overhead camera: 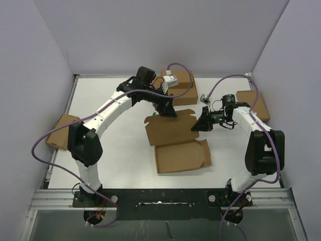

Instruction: Fold the paper box

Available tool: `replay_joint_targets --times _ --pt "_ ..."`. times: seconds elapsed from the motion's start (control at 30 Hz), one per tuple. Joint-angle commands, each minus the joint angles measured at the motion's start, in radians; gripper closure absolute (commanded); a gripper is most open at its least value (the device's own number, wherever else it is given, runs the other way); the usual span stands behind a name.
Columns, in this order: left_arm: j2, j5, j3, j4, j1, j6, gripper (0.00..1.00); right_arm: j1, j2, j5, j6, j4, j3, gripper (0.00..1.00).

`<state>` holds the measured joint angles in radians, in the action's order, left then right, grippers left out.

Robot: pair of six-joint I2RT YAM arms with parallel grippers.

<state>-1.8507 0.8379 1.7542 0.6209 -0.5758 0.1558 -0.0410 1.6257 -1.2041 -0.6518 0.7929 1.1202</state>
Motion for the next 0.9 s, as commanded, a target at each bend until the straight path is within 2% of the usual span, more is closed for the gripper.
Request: replay_joint_targets --times 0.0,0.37,0.47,0.5,0.6,0.73,0.87 --pt "-0.076 0.065 0.089 0.078 -0.017 0.059 0.35 -0.009 -0.053 -0.023 -0.028 0.006 0.038 1.0" --pt "-0.149 0.107 0.111 0.135 -0.024 0.102 0.57 -0.014 -0.049 -0.026 -0.029 0.006 0.039 1.0" --pt "-0.154 0.118 0.103 0.127 -0.024 0.104 0.74 -0.014 -0.048 -0.03 -0.03 0.008 0.038 1.0" --pt "-0.156 0.123 0.101 0.124 -0.023 0.107 0.77 -0.015 -0.049 -0.03 -0.03 0.007 0.038 1.0" --pt "-0.148 0.135 0.085 0.107 -0.023 0.109 0.82 -0.013 -0.049 -0.031 -0.03 0.007 0.038 1.0" --pt "-0.139 0.156 0.071 0.088 -0.023 0.112 0.84 -0.014 -0.05 -0.034 -0.029 0.007 0.036 1.0" --pt "-0.144 0.164 0.073 0.094 -0.023 0.121 0.95 -0.014 -0.053 -0.035 -0.031 0.007 0.036 1.0"
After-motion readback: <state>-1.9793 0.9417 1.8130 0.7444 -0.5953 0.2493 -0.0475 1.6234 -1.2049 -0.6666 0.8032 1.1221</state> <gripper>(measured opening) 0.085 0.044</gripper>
